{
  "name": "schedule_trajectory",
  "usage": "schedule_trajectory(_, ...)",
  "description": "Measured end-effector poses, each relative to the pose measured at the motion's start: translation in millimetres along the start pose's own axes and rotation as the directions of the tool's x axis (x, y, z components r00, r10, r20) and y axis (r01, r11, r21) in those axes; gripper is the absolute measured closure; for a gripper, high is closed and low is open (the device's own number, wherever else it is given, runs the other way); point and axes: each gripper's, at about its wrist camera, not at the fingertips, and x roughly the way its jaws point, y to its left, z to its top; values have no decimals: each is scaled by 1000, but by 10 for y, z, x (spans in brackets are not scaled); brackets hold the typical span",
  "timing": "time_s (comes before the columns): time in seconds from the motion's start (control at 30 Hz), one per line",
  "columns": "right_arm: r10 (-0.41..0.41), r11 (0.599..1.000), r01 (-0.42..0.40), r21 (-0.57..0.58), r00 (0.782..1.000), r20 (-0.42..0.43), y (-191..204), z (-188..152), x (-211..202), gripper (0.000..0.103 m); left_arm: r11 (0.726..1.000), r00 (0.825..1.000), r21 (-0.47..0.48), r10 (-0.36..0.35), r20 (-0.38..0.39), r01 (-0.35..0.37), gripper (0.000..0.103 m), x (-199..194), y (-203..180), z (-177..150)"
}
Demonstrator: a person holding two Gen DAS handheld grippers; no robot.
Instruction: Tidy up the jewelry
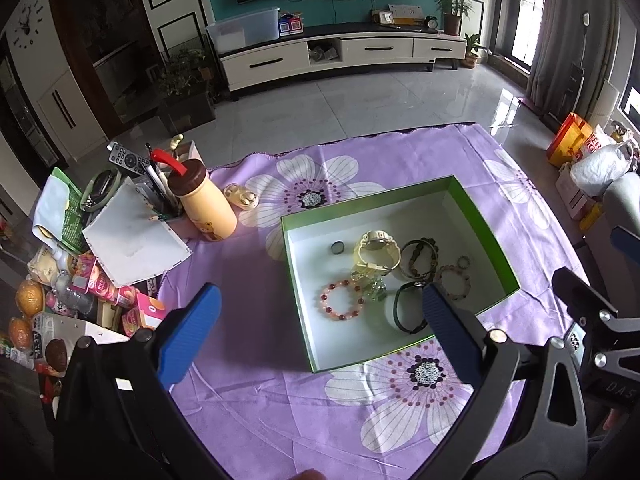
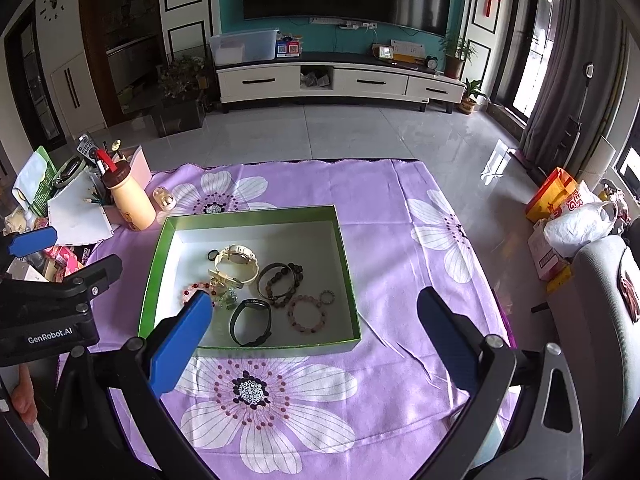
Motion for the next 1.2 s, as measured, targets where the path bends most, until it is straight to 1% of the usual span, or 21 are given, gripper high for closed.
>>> schedule_trajectory(0.2,1,1000,-1,-2,1000,-3,3,15,41,1,1000,1000,-3,-4,-14,4,2,51,4,0)
schedule_trajectory(1.2,-13,1000,12,-16,1000,-17,44,5,157,1,1000,1000,-7,-8,-29,8,2,134,-69,25)
